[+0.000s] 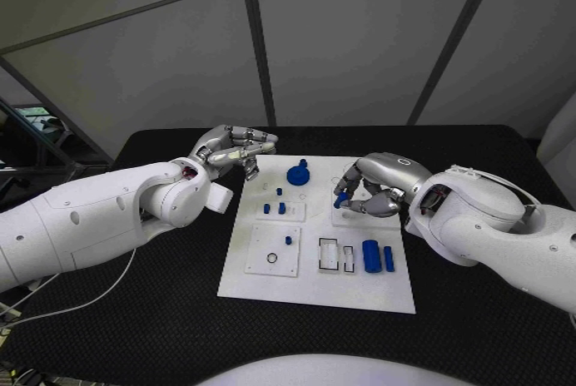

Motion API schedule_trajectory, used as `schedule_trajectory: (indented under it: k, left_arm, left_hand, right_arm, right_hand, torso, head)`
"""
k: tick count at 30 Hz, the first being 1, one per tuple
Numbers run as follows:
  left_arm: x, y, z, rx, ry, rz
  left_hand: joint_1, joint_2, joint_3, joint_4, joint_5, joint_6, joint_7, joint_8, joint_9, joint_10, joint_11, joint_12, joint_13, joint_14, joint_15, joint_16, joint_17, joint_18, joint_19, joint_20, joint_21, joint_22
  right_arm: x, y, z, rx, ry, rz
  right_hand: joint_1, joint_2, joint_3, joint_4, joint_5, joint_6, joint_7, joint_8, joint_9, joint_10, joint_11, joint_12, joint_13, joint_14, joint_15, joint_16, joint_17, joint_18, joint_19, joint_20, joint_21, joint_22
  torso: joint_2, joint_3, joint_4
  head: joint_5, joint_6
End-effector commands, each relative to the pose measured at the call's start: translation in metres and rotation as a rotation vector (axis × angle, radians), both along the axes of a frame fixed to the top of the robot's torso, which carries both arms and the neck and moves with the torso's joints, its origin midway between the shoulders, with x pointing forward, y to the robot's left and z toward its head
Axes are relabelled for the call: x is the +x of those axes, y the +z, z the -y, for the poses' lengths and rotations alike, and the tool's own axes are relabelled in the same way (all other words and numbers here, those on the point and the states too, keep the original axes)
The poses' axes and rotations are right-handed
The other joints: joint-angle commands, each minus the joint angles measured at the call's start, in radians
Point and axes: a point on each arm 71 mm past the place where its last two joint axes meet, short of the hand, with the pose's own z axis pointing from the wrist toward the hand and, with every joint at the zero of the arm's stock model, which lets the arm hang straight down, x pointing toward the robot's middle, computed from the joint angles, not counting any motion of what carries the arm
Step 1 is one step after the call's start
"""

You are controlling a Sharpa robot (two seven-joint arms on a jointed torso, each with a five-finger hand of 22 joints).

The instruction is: Assemble the parts on the task board

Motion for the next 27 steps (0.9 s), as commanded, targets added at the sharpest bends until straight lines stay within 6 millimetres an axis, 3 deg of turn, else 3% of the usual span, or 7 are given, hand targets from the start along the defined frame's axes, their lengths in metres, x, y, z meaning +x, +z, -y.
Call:
schedule_trajectory:
  k: [1, 7, 13, 19, 24, 27]
  left_arm:
    - [0.000, 0.001, 0.002, -0.008, -0.013, -0.002]
    - [0.001, 0.000, 0.006, -0.012, -0.020, -0.002]
    - [0.003, 0.000, 0.008, -0.013, -0.022, -0.001]
    - [0.004, -0.001, 0.007, -0.013, -0.019, 0.000]
    - [0.004, -0.001, 0.006, -0.012, -0.015, 0.002]
    - [0.005, -0.001, 0.006, -0.012, -0.013, 0.004]
  left_hand:
    - [0.002, 0.011, -0.001, -0.003, 0.005, 0.000, 0.003, 0.004, -0.001, -0.004, -0.002, 0.007, 0.001, -0.004, 0.001, 0.007, -0.001, 0.010, 0.006, 0.003, 0.003, 0.001]
    - [0.003, 0.012, -0.001, -0.004, 0.005, 0.000, 0.002, 0.004, -0.002, -0.004, -0.002, 0.007, 0.001, -0.004, 0.000, 0.007, -0.002, 0.010, 0.006, 0.002, 0.004, 0.001]
    - [0.003, 0.012, -0.001, -0.004, 0.005, 0.000, 0.002, 0.004, -0.002, -0.004, -0.002, 0.007, 0.001, -0.004, 0.000, 0.007, -0.002, 0.010, 0.006, 0.002, 0.004, 0.001]
    - [0.004, 0.013, -0.001, -0.004, 0.005, 0.000, 0.002, 0.005, -0.002, -0.004, -0.002, 0.008, 0.002, -0.004, 0.000, 0.008, -0.001, 0.010, 0.007, 0.002, 0.004, 0.002]
    - [0.004, 0.013, -0.001, -0.004, 0.005, 0.000, 0.002, 0.005, -0.002, -0.004, -0.002, 0.008, 0.002, -0.004, 0.000, 0.008, -0.001, 0.010, 0.007, 0.002, 0.004, 0.002]
    - [0.004, 0.013, -0.001, -0.004, 0.005, 0.000, 0.002, 0.005, -0.002, -0.004, -0.002, 0.008, 0.002, -0.004, 0.000, 0.008, -0.001, 0.010, 0.007, 0.002, 0.004, 0.002]
  right_arm:
    - [-0.006, 0.007, -0.013, 0.088, 0.024, -0.017]
    - [-0.016, 0.011, -0.052, 0.143, 0.122, -0.027]
    - [-0.030, -0.009, -0.085, 0.149, 0.214, -0.062]
    - [-0.040, -0.030, -0.102, 0.121, 0.267, -0.093]
    - [-0.044, -0.048, -0.109, 0.079, 0.294, -0.112]
    - [-0.046, -0.054, -0.111, 0.062, 0.301, -0.113]
  right_hand:
    - [-0.005, 0.001, 0.000, 0.005, -0.003, 0.008, -0.003, 0.001, 0.001, 0.009, 0.000, -0.004, 0.002, 0.042, -0.006, 0.004, 0.002, -0.005, 0.008, 0.000, 0.005, 0.001]
    - [-0.003, 0.003, 0.002, 0.005, -0.001, 0.007, -0.003, 0.001, 0.001, 0.009, 0.000, -0.006, 0.001, 0.042, -0.007, 0.004, 0.002, -0.005, 0.008, -0.001, 0.004, 0.000]
    - [0.004, 0.004, 0.008, 0.001, 0.017, 0.004, -0.001, -0.003, 0.001, 0.009, 0.001, -0.015, 0.002, 0.042, -0.007, 0.006, 0.003, -0.005, 0.007, -0.001, 0.005, 0.000]
    - [0.004, 0.004, 0.008, 0.001, 0.018, 0.004, -0.001, -0.003, 0.001, 0.009, 0.001, -0.016, 0.002, 0.042, -0.006, 0.006, 0.004, -0.005, 0.007, -0.001, 0.005, 0.000]
    - [0.005, 0.004, 0.009, -0.001, 0.020, 0.004, -0.001, -0.004, 0.001, 0.009, 0.001, -0.017, 0.002, 0.042, -0.006, 0.005, 0.003, -0.004, 0.006, -0.001, 0.004, -0.001]
    - [0.005, 0.004, 0.009, -0.001, 0.021, 0.004, -0.001, -0.004, 0.001, 0.009, 0.001, -0.017, 0.002, 0.042, -0.006, 0.005, 0.002, -0.004, 0.006, -0.001, 0.004, -0.001]
  torso:
    - [0.002, -0.0001, 0.0009]
    - [0.002, -0.0005, 0.0035]
    - [0.003, -0.0011, 0.0033]
    - [0.004, 0.0006, -0.0007]
    - [0.004, -0.0008, 0.0012]
    - [0.003, 0.0001, 0.0016]
  head:
    - [0.005, 0.000]
    - [0.018, -0.005]
    - [0.036, -0.015]
    - [0.049, -0.021]
    - [0.056, -0.027]
    - [0.061, -0.032]
